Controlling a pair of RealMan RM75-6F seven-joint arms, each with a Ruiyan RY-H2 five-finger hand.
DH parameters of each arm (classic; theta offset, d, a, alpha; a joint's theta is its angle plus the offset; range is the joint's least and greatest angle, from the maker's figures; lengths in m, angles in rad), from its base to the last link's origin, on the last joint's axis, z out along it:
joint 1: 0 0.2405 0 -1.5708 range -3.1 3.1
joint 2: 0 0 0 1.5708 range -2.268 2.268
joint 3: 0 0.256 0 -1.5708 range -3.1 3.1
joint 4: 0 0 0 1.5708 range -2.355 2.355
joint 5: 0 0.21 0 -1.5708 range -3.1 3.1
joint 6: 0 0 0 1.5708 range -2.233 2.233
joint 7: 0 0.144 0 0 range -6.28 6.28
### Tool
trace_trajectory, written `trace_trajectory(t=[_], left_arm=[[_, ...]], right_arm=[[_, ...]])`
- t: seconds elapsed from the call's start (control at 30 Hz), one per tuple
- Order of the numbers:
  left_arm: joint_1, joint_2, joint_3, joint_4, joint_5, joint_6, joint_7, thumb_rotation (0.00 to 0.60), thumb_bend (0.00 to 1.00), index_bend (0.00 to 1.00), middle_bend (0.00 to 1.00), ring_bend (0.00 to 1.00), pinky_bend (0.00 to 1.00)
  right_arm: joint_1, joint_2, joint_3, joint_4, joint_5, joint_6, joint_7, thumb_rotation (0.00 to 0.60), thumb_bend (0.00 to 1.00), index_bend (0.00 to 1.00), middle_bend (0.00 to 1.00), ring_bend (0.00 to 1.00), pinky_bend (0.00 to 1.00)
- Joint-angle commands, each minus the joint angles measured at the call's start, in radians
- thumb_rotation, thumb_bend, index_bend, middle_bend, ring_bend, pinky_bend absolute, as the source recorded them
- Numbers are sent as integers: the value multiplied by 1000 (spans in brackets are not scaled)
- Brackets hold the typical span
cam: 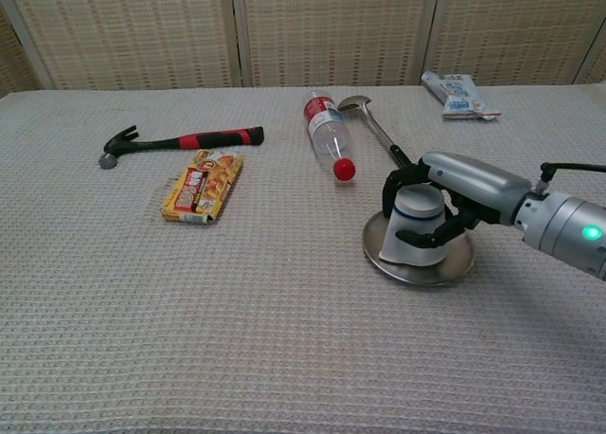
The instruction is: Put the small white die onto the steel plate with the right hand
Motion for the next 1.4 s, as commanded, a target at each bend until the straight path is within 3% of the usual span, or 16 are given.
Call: trace_trajectory(t=[0.03, 0.33, 0.5, 0.63, 0.8, 1.03, 1.27, 1.4], left_arm=[[0, 0, 0, 0, 0, -1, 1, 600, 523, 185, 289, 223, 188], [0, 2, -1, -2, -2, 1, -3, 600, 522, 185, 289, 223, 189], [0, 1, -1, 0, -4, 0, -3, 600, 522, 185, 289, 223, 188], [0, 1, -1, 0, -5, -1, -2, 600, 523, 186, 289, 223, 188], [0, 0, -1, 0, -3, 0, 0, 600, 523, 185, 289, 223, 188], [1, 1, -2, -1, -6, 1, -2, 600, 522, 186, 289, 223, 188], [1, 1, -2, -1, -3, 3, -1, 600, 523, 186, 289, 223, 188], [0, 1, -2, 0, -5, 2, -1, 600, 523, 186, 289, 224, 189]], right_arm=[[4, 17, -3, -16, 1, -6, 12, 600, 297, 636, 528, 430, 668], [-3, -51, 22, 156, 12, 30, -166, 600, 297, 636, 528, 430, 668], [-4, -92, 29, 234, 14, 53, -162, 600, 297, 636, 528, 430, 668], [-4, -79, 17, 194, 9, 47, -69, 600, 297, 636, 528, 430, 668], [3, -19, -4, 68, -1, 23, 66, 600, 297, 636, 528, 430, 668], [2, 22, -11, 5, -11, 34, 86, 600, 297, 636, 528, 430, 668], [-10, -50, 26, 175, 3, 93, -75, 600, 297, 636, 528, 430, 668], [-14, -88, 29, 252, 4, 112, -96, 600, 297, 636, 528, 429, 668]])
